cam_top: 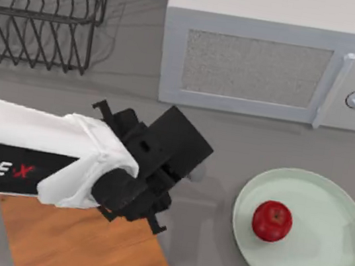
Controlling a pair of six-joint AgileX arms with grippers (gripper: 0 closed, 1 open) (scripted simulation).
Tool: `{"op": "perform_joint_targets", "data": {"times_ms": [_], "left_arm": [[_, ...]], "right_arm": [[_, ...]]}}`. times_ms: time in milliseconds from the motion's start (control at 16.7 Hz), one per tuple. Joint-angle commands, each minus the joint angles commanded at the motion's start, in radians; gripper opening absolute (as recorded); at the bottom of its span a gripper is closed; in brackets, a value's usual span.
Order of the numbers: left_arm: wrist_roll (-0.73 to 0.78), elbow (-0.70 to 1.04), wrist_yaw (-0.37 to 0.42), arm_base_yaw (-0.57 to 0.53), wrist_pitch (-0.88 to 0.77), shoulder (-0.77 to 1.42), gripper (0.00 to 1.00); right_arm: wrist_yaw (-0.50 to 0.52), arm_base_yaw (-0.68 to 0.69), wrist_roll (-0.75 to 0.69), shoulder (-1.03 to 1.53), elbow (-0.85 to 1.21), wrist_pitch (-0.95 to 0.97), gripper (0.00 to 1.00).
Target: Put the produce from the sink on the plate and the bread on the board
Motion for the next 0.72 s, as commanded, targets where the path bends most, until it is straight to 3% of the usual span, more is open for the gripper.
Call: {"op": "perform_joint_targets", "data": {"times_ms": [420, 720], "left_arm": [[-0.412, -0.176, -0.296, -0.249, 0.184, -0.002, 0.0], [-0.685, -0.295, -0.465, -0.391, 0.315, 0.006, 0.0]], "right_arm": [[0.0, 0.0, 0.0, 0.0, 0.0, 0.0, 1.0], [0.0, 0.0, 0.0, 0.0, 0.0, 0.0, 1.0]]}}
